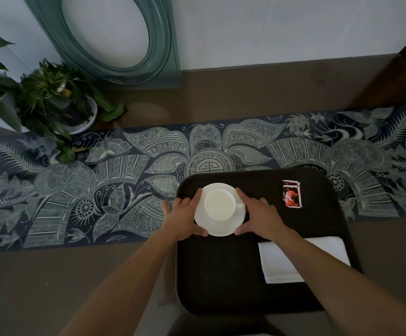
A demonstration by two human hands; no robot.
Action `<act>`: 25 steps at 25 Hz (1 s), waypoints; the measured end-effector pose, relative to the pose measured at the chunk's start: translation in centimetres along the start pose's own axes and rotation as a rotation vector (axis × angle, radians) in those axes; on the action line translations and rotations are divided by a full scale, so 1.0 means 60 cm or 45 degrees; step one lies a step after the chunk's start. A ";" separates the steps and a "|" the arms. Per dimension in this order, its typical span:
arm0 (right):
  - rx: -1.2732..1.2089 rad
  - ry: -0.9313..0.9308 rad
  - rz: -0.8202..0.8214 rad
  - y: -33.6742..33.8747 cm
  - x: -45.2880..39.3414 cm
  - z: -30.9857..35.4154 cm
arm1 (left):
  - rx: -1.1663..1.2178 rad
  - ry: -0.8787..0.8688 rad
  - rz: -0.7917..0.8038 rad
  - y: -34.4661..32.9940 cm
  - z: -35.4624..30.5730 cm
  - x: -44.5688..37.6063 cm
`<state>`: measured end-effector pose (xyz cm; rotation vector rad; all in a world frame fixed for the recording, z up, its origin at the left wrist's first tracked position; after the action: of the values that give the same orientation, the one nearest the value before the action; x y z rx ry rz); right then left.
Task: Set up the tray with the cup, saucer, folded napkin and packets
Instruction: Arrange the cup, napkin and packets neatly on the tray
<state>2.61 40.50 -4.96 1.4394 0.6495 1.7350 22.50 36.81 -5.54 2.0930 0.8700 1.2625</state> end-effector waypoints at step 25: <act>0.421 -0.177 -0.029 -0.045 0.154 -0.009 | -0.331 -0.043 -0.135 -0.042 -0.018 0.142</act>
<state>2.16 49.67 -1.92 1.7521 0.9037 1.5436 23.91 44.98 -2.18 1.8350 0.7481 1.2106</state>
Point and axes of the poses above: each hand's wrist, its own x-axis away from the middle knuckle, its own y-axis out of the back of the hand, z = x × y, the point moved 9 cm from there along -x, towards the middle knuckle, and after that the axes turned 11 degrees about x, right-handed, at the moved point
